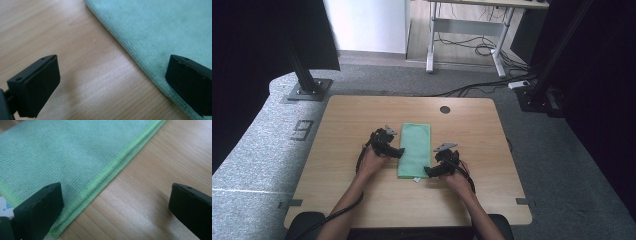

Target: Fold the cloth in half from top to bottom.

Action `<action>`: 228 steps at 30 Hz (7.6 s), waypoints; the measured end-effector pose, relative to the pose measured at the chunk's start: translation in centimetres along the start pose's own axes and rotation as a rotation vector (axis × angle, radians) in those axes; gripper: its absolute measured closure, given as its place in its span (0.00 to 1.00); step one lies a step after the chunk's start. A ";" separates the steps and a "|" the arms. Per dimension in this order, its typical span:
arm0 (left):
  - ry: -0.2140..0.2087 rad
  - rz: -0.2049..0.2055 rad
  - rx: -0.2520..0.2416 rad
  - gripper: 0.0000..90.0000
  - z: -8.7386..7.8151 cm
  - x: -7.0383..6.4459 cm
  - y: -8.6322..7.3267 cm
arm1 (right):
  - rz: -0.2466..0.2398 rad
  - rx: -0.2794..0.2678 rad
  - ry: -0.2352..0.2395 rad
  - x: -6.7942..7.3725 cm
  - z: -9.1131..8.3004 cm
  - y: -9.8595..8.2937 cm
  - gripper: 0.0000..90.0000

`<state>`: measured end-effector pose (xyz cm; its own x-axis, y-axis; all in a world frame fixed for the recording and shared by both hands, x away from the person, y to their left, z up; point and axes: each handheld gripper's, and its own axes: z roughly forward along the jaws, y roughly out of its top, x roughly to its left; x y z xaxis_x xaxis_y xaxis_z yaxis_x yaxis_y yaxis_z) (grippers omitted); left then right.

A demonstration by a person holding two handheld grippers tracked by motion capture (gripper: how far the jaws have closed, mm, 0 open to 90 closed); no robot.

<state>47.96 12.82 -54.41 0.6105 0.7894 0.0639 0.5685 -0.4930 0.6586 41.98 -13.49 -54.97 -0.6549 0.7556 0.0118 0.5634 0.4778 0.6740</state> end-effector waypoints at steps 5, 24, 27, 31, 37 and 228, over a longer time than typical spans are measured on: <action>-0.009 0.000 0.015 0.00 -0.5 -0.2 -0.5 | -0.010 0.011 0.015 0.5 -0.4 -0.4 0.00; -0.096 0.011 0.000 0.01 -4.0 -2.6 -4.8 | -0.105 0.013 0.096 5.1 -3.2 -3.3 0.08; -0.108 0.002 -0.007 0.00 -3.9 -2.4 -4.9 | -0.108 0.042 0.134 4.7 -3.4 -2.6 0.11; -0.109 0.000 -0.006 0.00 -3.8 -2.4 -4.9 | -0.091 0.018 0.109 3.6 -3.2 -1.4 0.12; -0.109 0.000 -0.005 0.00 -3.8 -2.4 -4.9 | -0.044 0.010 0.090 1.2 -2.1 1.5 0.05; -0.200 0.152 0.092 0.06 -9.3 -7.1 -8.3 | -0.115 -0.016 0.155 6.7 -4.7 -4.4 0.24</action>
<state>33.84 14.72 -53.35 0.7843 0.6204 0.0011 0.5041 -0.6383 0.5817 32.77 -12.60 -54.42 -0.7848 0.6180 0.0470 0.4733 0.5487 0.6891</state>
